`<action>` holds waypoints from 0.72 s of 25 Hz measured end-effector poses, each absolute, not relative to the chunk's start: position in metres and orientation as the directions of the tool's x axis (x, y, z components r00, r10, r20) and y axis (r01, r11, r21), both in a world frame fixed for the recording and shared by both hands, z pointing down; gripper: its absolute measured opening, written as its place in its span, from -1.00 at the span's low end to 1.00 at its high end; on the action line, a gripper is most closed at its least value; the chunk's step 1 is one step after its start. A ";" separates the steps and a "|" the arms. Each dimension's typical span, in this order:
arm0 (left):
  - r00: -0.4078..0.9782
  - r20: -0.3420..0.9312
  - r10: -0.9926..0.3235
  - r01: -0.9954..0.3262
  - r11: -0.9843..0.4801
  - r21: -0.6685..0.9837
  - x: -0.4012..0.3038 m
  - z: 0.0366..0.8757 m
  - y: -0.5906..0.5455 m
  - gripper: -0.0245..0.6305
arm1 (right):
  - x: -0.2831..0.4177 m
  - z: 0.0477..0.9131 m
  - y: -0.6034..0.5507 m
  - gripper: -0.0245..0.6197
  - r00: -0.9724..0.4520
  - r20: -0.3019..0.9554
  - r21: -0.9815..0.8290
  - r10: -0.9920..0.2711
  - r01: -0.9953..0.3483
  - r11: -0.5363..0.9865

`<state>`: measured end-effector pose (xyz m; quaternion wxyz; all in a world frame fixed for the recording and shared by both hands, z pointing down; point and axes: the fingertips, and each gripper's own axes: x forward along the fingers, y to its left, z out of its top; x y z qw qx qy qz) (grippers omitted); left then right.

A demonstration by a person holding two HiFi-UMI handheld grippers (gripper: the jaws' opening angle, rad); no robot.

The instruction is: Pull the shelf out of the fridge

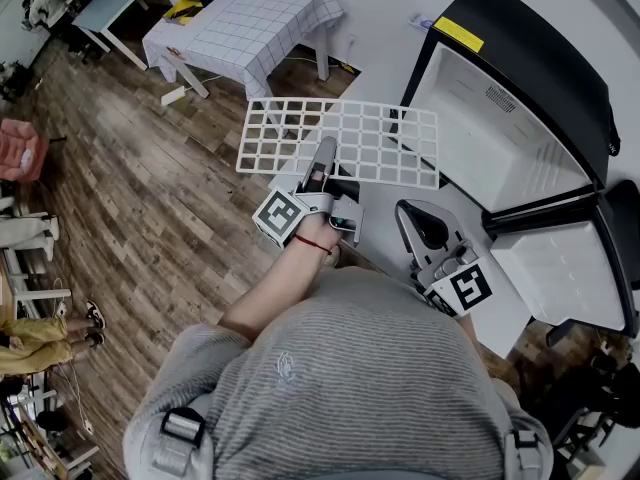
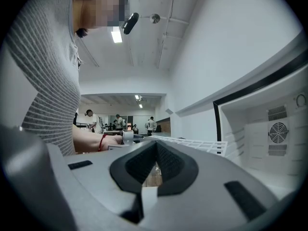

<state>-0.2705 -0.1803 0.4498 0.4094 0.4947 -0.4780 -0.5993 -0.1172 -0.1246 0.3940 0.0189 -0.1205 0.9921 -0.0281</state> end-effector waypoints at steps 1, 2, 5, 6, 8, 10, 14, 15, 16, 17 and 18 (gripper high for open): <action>-0.176 -0.202 -0.964 0.017 -0.208 0.978 -0.270 0.450 -0.180 -0.85 | -0.117 0.394 -0.125 -0.89 -0.970 -0.032 -0.062 -0.240 -0.237 0.969; -0.176 -0.202 -0.963 0.018 -0.209 0.978 -0.270 0.450 -0.180 -0.85 | -0.117 0.394 -0.125 -0.89 -0.971 -0.033 -0.063 -0.239 -0.237 0.970; -0.176 -0.203 -0.963 0.018 -0.209 0.978 -0.270 0.450 -0.181 -0.85 | -0.118 0.392 -0.125 -0.89 -0.971 -0.038 -0.063 -0.235 -0.233 0.970; -0.176 -0.202 -0.963 0.017 -0.208 0.978 -0.270 0.450 -0.181 -0.85 | -0.119 0.392 -0.125 -0.89 -0.971 -0.039 -0.063 -0.234 -0.231 0.971; -0.176 -0.197 -0.964 0.015 -0.203 0.979 -0.270 0.452 -0.181 -0.84 | -0.120 0.392 -0.125 -0.89 -0.972 -0.038 -0.064 -0.232 -0.229 0.971; -0.175 -0.188 -0.966 0.011 -0.193 0.981 -0.271 0.455 -0.181 -0.84 | -0.120 0.392 -0.125 -0.89 -0.973 -0.036 -0.064 -0.230 -0.227 0.972; -0.173 -0.203 -0.964 0.024 -0.210 0.977 -0.270 0.450 -0.181 -0.85 | -0.121 0.392 -0.125 -0.89 -0.972 -0.036 -0.064 -0.232 -0.229 0.971; -0.173 -0.203 -0.964 0.024 -0.210 0.977 -0.270 0.450 -0.181 -0.85 | -0.121 0.392 -0.125 -0.89 -0.972 -0.036 -0.063 -0.232 -0.229 0.971; -0.172 -0.203 -0.964 0.024 -0.210 0.977 -0.269 0.450 -0.181 -0.85 | -0.121 0.392 -0.125 -0.89 -0.972 -0.035 -0.063 -0.231 -0.229 0.971; -0.171 -0.204 -0.964 0.024 -0.211 0.977 -0.269 0.450 -0.181 -0.85 | -0.121 0.392 -0.125 -0.89 -0.972 -0.035 -0.062 -0.232 -0.229 0.971; -0.170 -0.205 -0.964 0.024 -0.212 0.977 -0.269 0.450 -0.181 -0.85 | -0.121 0.392 -0.125 -0.89 -0.972 -0.034 -0.062 -0.232 -0.229 0.971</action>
